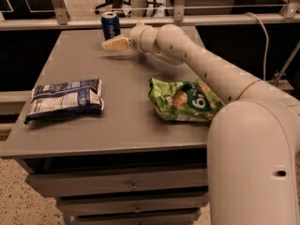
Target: Move pepsi can near blue chip bag
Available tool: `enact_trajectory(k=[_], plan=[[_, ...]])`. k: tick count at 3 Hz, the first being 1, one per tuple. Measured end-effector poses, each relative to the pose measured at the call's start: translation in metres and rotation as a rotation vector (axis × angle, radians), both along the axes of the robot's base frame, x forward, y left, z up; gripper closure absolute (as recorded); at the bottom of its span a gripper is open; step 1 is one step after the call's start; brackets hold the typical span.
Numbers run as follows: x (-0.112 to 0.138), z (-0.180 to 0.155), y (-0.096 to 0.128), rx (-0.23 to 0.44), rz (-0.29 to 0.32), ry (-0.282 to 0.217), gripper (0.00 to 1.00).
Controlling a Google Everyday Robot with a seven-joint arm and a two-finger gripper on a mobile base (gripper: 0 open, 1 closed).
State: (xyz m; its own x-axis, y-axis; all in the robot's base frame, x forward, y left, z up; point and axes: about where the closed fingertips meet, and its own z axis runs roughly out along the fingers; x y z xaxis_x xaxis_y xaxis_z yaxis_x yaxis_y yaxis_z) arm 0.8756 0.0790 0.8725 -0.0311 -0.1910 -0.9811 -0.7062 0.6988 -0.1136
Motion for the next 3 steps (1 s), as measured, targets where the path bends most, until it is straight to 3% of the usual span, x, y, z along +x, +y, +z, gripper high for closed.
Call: enact_trajectory(k=[1, 2, 3], plan=[[0.008, 0.003, 0.014, 0.015, 0.015, -0.006, 0.0], [0.011, 0.005, 0.032, 0.03, 0.051, -0.004, 0.13], [0.01, 0.007, 0.049, 0.038, 0.093, -0.002, 0.4]])
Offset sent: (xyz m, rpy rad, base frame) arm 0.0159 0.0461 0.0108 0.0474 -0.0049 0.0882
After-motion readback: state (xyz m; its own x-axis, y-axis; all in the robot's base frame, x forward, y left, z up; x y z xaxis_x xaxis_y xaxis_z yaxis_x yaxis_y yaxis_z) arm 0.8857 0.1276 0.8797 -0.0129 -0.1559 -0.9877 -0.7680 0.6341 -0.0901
